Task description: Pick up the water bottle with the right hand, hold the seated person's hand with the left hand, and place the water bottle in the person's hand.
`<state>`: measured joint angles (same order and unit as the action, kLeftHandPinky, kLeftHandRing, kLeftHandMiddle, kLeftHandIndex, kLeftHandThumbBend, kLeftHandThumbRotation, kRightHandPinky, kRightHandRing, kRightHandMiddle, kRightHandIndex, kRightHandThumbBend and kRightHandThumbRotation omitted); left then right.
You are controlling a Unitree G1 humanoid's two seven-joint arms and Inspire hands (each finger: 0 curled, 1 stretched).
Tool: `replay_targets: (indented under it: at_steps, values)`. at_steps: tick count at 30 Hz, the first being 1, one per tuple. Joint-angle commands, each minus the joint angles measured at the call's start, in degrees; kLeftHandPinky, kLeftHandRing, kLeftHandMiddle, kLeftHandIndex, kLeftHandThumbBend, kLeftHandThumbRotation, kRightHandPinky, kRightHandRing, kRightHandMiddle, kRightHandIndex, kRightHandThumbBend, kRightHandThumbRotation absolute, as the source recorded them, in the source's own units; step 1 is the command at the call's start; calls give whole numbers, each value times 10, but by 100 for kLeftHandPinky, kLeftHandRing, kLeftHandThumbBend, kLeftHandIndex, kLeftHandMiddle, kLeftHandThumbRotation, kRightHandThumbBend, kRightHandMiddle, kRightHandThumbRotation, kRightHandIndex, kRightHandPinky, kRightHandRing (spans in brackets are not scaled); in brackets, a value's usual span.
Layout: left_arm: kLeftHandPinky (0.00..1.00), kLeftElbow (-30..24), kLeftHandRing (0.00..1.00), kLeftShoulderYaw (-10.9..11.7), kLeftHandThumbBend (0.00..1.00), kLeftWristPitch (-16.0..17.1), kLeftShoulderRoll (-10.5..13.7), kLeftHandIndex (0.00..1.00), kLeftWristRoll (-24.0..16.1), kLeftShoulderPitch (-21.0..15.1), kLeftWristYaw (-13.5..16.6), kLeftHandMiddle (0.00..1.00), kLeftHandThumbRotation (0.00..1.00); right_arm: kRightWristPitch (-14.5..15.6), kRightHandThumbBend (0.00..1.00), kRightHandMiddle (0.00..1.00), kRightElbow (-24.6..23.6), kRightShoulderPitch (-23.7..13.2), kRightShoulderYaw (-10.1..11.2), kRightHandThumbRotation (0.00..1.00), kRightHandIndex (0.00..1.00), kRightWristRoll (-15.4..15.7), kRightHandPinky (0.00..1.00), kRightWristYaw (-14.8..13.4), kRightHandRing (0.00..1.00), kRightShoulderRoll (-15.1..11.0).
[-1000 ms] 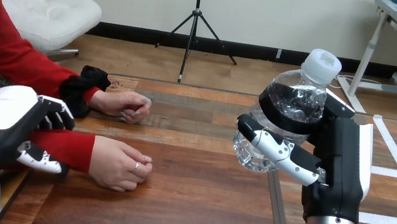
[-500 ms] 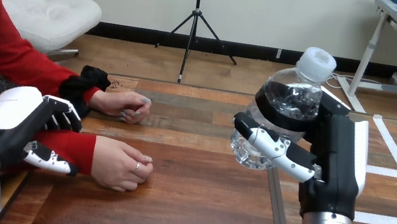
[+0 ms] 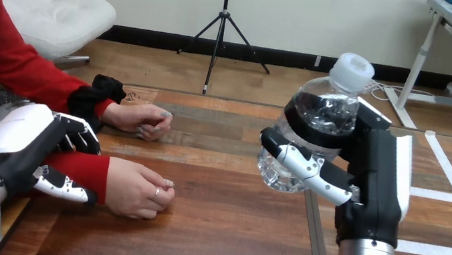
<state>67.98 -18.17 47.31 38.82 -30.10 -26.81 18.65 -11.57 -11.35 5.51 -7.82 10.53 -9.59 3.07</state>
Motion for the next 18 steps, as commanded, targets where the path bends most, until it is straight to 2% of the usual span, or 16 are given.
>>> replay_targets:
  at_steps: [1,12,18]
  values:
    - [44,-26,48,11,92,8,-10,50,4,-23,7,52,0,-13,78,45,-7,-45,-5,0,45,6,27,-8,33,19]
    - [45,-30,49,11,92,-2,-8,51,4,-21,2,52,0,-8,78,45,-12,-43,-9,0,45,10,27,-13,33,20]
    - [46,-30,50,5,92,-4,-1,52,-8,-21,13,53,0,-7,78,45,-14,-43,-7,0,45,0,27,-8,33,20]
